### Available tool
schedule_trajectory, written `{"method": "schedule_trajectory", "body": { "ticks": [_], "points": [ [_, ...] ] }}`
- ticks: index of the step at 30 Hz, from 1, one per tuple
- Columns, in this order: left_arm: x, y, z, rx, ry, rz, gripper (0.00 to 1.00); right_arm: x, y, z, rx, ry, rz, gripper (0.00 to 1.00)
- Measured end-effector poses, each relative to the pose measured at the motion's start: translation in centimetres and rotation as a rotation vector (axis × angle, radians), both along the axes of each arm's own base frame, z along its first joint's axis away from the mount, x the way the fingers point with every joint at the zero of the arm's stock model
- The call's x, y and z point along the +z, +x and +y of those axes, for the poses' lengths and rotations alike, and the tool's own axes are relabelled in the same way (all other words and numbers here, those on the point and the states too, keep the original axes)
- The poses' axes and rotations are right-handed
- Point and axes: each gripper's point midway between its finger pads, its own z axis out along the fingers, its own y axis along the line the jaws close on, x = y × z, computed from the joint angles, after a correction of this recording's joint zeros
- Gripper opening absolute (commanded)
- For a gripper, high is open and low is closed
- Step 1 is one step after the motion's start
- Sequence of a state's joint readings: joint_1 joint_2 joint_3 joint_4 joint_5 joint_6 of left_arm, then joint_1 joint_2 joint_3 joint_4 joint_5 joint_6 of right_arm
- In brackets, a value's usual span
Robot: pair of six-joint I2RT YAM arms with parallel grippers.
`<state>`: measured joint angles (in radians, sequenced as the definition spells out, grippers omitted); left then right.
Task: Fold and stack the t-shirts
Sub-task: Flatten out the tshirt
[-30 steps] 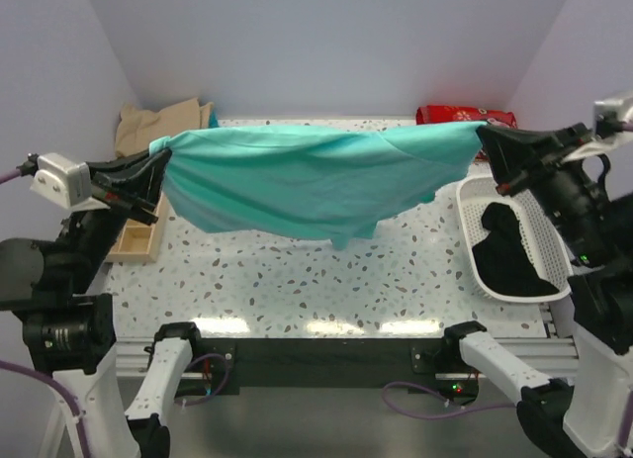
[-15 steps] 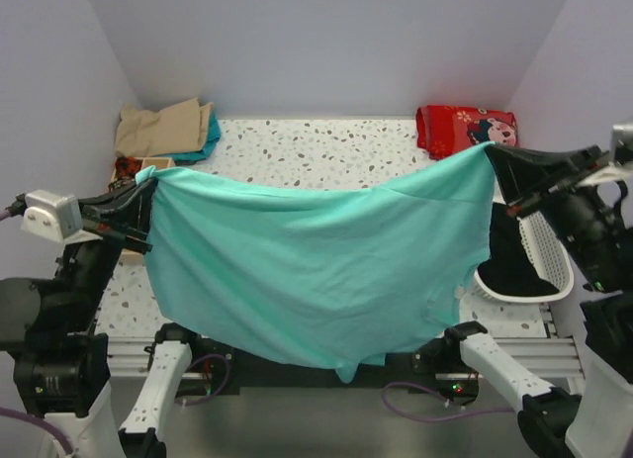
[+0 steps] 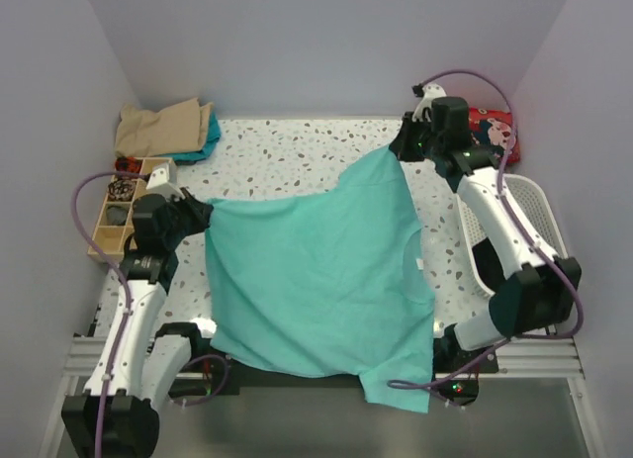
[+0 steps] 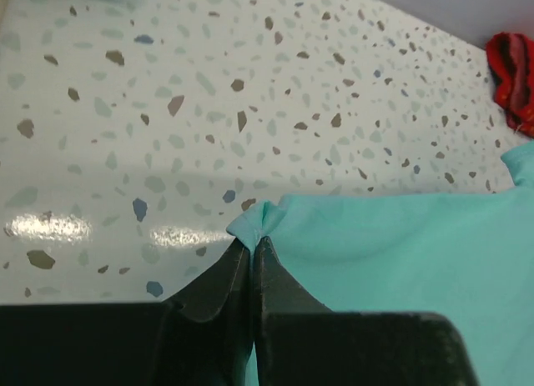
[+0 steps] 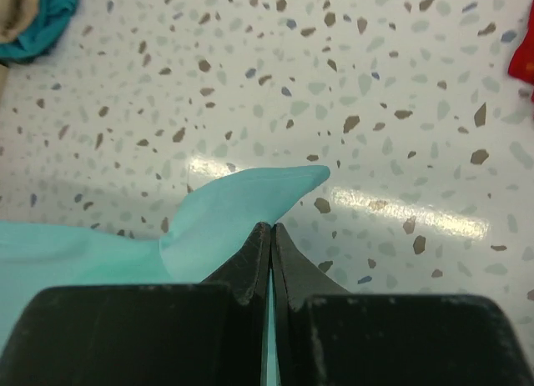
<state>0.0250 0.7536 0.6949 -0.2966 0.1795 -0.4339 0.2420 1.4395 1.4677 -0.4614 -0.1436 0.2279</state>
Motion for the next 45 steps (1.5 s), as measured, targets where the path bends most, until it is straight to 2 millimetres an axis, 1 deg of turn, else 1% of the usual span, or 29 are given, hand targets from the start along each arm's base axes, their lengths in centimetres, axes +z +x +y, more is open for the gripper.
{"method": "schedule_trajectory", "body": {
  "ticks": [2, 3, 5, 7, 9, 10, 11, 13, 14, 15, 16, 17, 19, 22, 25, 27, 29, 31, 32, 35, 37, 39, 40, 42, 43, 45],
  "points": [
    [-3.9, 1.1, 0.1, 0.025, -0.032, 0.067, 0.00, -4.4, 1.8, 0.3, -0.011, -0.022, 0.083, 0.00],
    [-5.1, 1.6, 0.1, 0.034, -0.042, 0.089, 0.00, -5.8, 2.6, 0.3, -0.018, -0.031, 0.105, 0.00],
    [-8.0, 2.9, 0.2, 0.055, -0.066, 0.139, 0.00, -9.3, 4.7, 0.8, -0.025, -0.045, 0.156, 0.00],
    [-9.9, 4.5, 0.3, 0.076, -0.084, 0.167, 0.00, -12.2, 7.0, 1.3, -0.029, -0.057, 0.197, 0.00],
    [-12.1, 6.4, 0.4, 0.093, -0.107, 0.196, 0.00, -15.2, 9.7, 1.9, -0.031, -0.066, 0.237, 0.00],
    [-13.2, 7.4, 0.3, 0.099, -0.118, 0.216, 0.02, -16.4, 11.2, 2.2, -0.032, -0.070, 0.244, 0.00],
    [-14.2, 8.5, 0.3, 0.101, -0.124, 0.236, 0.17, -17.2, 12.5, 2.5, -0.035, -0.072, 0.247, 0.00],
    [-15.6, 11.0, 0.3, 0.100, -0.131, 0.256, 0.27, -19.1, 15.5, 3.0, -0.045, -0.078, 0.245, 0.00],
    [-16.2, 12.5, 0.2, 0.095, -0.136, 0.259, 0.32, -19.8, 16.6, 3.2, -0.049, -0.080, 0.243, 0.00],
    [-16.6, 14.2, 0.1, 0.090, -0.138, 0.251, 0.32, -20.4, 17.3, 3.4, -0.050, -0.081, 0.244, 0.00],
    [-17.0, 15.6, 0.0, 0.083, -0.143, 0.242, 0.33, -20.7, 18.1, 3.5, -0.052, -0.081, 0.239, 0.00],
    [-17.2, 17.0, -0.1, 0.073, -0.152, 0.224, 0.37, -21.0, 19.0, 3.7, -0.054, -0.079, 0.231, 0.00],
    [-17.4, 18.7, -0.4, 0.050, -0.166, 0.197, 0.42, -21.2, 20.2, 3.9, -0.056, -0.075, 0.215, 0.00],
    [-17.2, 21.0, -0.4, 0.020, -0.179, 0.156, 0.44, -20.8, 21.1, 3.7, -0.061, -0.069, 0.196, 0.00],
    [-16.2, 23.9, 0.2, 0.005, -0.165, 0.117, 0.44, -20.0, 21.8, 3.2, -0.071, -0.062, 0.178, 0.00],
    [-15.2, 25.0, 0.8, 0.008, -0.143, 0.085, 0.44, -19.6, 22.1, 2.7, -0.081, -0.060, 0.168, 0.00],
    [-14.9, 25.2, 1.5, 0.019, -0.134, 0.073, 0.42, -19.6, 22.3, 2.1, -0.093, -0.060, 0.165, 0.00],
    [-15.1, 25.1, 2.4, 0.031, -0.126, 0.079, 0.37, -19.6, 22.5, 1.4, -0.108, -0.064, 0.168, 0.00],
    [-15.3, 25.1, 2.9, 0.038, -0.122, 0.084, 0.36, -19.7, 22.5, 1.0, -0.115, -0.066, 0.168, 0.00],
    [-15.7, 25.0, 3.9, 0.053, -0.121, 0.092, 0.35, -19.7, 22.8, 0.1, -0.137, -0.071, 0.167, 0.00],
    [-16.1, 24.9, 4.0, 0.046, -0.128, 0.100, 0.35, -19.8, 22.9, -0.4, -0.157, -0.083, 0.166, 0.00],
    [-16.6, 24.8, 3.4, 0.017, -0.143, 0.109, 0.34, -20.2, 22.8, -0.9, -0.168, -0.093, 0.169, 0.00],
    [-16.8, 24.7, 2.8, -0.012, -0.155, 0.112, 0.30, -20.3, 22.8, -1.0, -0.172, -0.099, 0.172, 0.00],
    [-16.8, 24.4, 1.4, -0.076, -0.179, 0.111, 0.27, -20.6, 22.6, -1.1, -0.174, -0.107, 0.180, 0.00],
    [-16.5, 24.3, 0.3, -0.120, -0.195, 0.105, 0.24, -20.6, 22.6, -1.1, -0.174, -0.107, 0.180, 0.00],
    [-15.6, 24.1, -2.0, -0.207, -0.219, 0.086, 0.24, -20.6, 22.6, -1.1, -0.174, -0.107, 0.180, 0.00]
  ]
}}
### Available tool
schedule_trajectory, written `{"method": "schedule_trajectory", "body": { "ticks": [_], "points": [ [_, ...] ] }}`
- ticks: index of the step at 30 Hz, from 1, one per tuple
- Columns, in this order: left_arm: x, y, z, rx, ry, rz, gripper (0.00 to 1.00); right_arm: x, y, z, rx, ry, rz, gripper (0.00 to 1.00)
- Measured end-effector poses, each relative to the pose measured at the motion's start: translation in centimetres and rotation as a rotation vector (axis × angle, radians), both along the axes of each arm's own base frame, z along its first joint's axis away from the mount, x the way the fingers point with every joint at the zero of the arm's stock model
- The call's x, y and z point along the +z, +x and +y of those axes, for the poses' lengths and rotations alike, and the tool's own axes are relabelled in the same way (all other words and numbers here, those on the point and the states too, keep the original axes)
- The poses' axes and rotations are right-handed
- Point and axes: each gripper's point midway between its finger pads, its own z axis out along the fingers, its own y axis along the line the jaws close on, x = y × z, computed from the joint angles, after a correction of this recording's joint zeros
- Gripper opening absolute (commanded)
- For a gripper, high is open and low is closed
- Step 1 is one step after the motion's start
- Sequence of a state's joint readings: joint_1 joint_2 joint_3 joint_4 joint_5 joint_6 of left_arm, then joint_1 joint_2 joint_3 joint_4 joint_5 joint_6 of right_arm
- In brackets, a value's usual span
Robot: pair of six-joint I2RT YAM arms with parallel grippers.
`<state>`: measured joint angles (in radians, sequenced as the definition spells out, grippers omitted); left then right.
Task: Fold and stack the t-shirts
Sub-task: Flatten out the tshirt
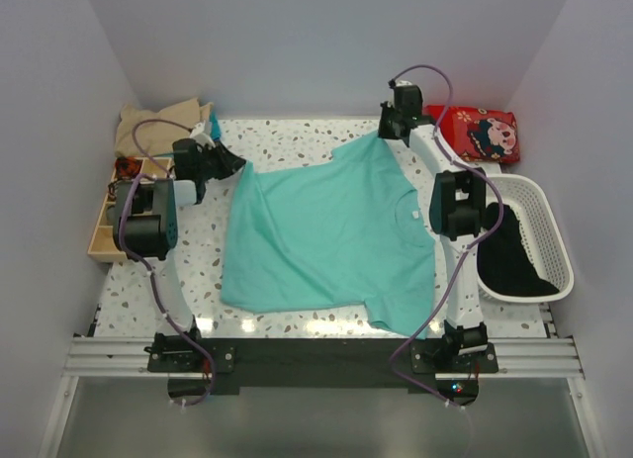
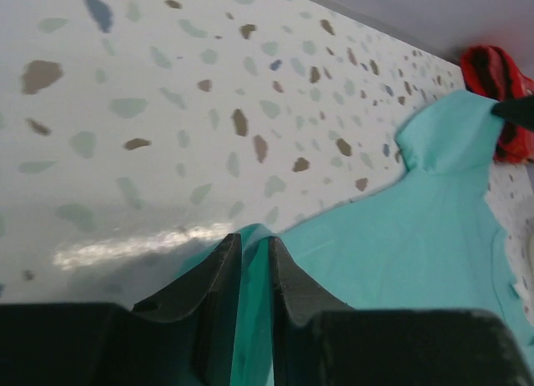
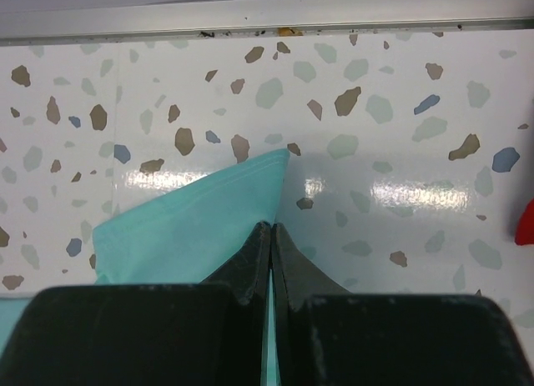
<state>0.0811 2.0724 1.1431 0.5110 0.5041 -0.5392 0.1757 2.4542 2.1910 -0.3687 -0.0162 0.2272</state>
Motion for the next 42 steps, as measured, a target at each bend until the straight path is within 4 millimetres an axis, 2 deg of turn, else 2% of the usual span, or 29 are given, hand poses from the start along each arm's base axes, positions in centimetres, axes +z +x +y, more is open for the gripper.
{"method": "schedule_trajectory", "body": {
  "ticks": [4, 7, 9, 11, 14, 17, 23, 28, 33, 38, 42],
  "points": [
    [2.3, -0.3, -5.8, -0.155, -0.028, -0.059, 0.22, -0.3, -0.1, 0.0, 0.001, 0.000, 0.005, 0.00],
    [3.9, -1.6, -9.5, -0.226, -0.052, -0.087, 0.24, -1.1, -0.5, 0.0, 0.003, -0.001, 0.023, 0.00],
    [5.1, -3.3, -10.9, -0.252, -0.062, -0.100, 0.22, -2.0, -0.9, -0.1, 0.003, -0.004, 0.042, 0.00],
    [6.3, -4.2, -11.3, -0.261, -0.065, -0.112, 0.19, -2.6, -1.2, -0.1, 0.004, -0.007, 0.058, 0.00],
    [7.4, -4.5, -11.0, -0.234, -0.039, -0.122, 0.16, -2.8, -1.3, -0.1, 0.007, -0.005, 0.063, 0.00],
    [6.8, -5.5, -10.3, -0.183, -0.002, -0.087, 0.16, -2.6, -1.3, 0.0, 0.010, -0.002, 0.060, 0.00],
    [2.4, -7.9, -8.6, -0.121, 0.089, 0.058, 0.15, -2.3, -1.5, 0.2, 0.021, 0.007, 0.059, 0.00],
    [-0.3, -8.5, -8.2, -0.113, 0.123, 0.131, 0.13, -2.2, -1.6, 0.2, 0.023, 0.009, 0.059, 0.00],
    [-4.4, -9.1, -6.5, -0.046, 0.206, 0.250, 0.10, -2.2, -2.0, 0.2, 0.024, 0.008, 0.066, 0.00],
    [-4.4, -8.2, -4.9, 0.026, 0.293, 0.251, 0.13, -1.6, -2.0, -0.1, 0.021, -0.006, 0.054, 0.00],
    [-4.4, -7.8, -3.9, 0.072, 0.338, 0.249, 0.20, -1.6, -2.0, -0.8, 0.003, -0.031, 0.056, 0.00]
  ]
}}
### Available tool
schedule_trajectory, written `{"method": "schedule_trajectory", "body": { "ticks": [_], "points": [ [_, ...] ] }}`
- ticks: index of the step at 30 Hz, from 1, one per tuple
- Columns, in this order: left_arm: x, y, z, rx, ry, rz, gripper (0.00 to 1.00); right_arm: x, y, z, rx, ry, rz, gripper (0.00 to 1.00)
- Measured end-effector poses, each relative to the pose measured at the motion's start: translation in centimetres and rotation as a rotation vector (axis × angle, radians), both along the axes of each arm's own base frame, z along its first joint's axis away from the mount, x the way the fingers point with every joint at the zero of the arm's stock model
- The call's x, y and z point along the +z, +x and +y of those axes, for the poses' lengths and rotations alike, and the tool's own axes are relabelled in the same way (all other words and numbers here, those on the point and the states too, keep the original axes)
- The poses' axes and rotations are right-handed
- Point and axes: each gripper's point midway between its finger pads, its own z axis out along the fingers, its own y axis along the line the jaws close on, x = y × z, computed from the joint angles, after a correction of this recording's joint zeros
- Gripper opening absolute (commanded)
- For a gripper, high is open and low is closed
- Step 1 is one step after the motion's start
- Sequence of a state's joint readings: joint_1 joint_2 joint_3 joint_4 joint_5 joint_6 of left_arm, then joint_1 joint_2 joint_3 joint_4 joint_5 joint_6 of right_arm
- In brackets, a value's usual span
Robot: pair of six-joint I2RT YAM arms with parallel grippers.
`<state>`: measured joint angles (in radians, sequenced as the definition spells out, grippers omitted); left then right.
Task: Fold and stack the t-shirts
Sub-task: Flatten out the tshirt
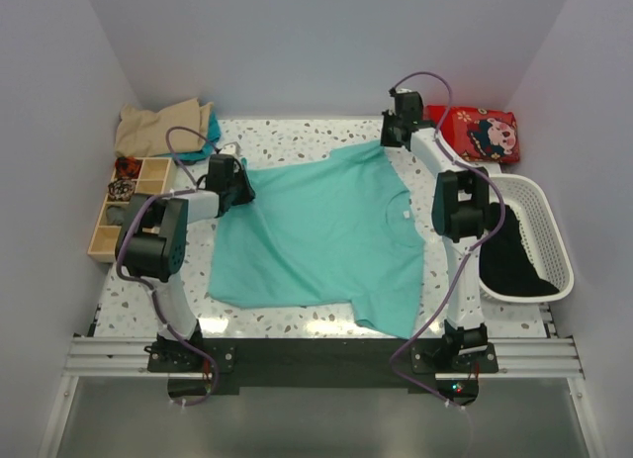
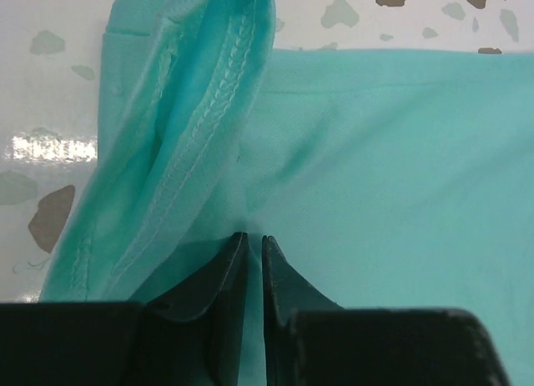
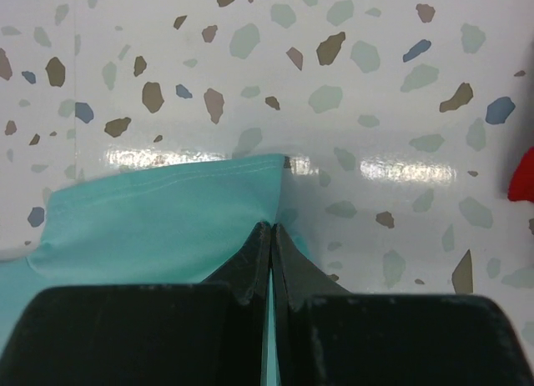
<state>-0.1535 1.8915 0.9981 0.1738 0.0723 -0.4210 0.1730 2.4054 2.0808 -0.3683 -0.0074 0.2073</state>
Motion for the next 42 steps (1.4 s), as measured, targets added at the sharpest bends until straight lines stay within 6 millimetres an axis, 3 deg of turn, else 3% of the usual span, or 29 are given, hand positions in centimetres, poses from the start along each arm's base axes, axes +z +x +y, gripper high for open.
{"method": "schedule_trajectory", "body": {
  "ticks": [7, 10, 11, 12, 15, 21, 25, 30, 36, 42],
  "points": [
    [0.3, -0.5, 1.1, 0.020, 0.052, 0.010, 0.25, 0.3, 0.1, -1.4, -0.027, -0.034, 0.005, 0.00],
    [0.4, -1.4, 1.3, 0.023, 0.062, 0.034, 0.32, 0.3, 0.2, -1.9, -0.037, -0.046, 0.002, 0.00],
    [0.5, -1.7, 1.4, 0.024, 0.064, 0.039, 0.34, 0.3, 0.2, -2.1, -0.039, -0.052, 0.001, 0.07],
    [0.6, -1.9, 1.4, 0.022, 0.066, 0.041, 0.34, 0.3, 0.3, -2.3, -0.041, -0.057, -0.002, 0.21],
    [1.5, -2.2, 1.4, 0.017, 0.062, 0.033, 0.35, 0.9, 0.6, -2.6, -0.037, -0.062, -0.013, 0.51],
    [4.2, -2.2, 1.3, 0.015, 0.051, -0.022, 0.37, 4.5, 1.7, -1.9, -0.005, -0.026, -0.098, 0.55],
    [4.8, -2.8, 1.1, 0.002, 0.036, -0.031, 0.36, 5.3, -0.7, -0.4, 0.061, 0.047, -0.061, 0.54],
    [4.1, -4.2, 0.5, -0.025, 0.004, -0.003, 0.36, 5.5, -3.5, 2.2, 0.151, 0.136, -0.006, 0.53],
    [4.0, -6.5, 0.3, -0.037, -0.020, 0.021, 0.36, 1.8, -7.6, 5.2, 0.222, 0.201, 0.127, 0.52],
    [5.7, -8.1, 0.4, -0.028, -0.033, -0.016, 0.43, -2.0, -11.2, 7.0, 0.264, 0.212, 0.246, 0.52]
  ]
}}
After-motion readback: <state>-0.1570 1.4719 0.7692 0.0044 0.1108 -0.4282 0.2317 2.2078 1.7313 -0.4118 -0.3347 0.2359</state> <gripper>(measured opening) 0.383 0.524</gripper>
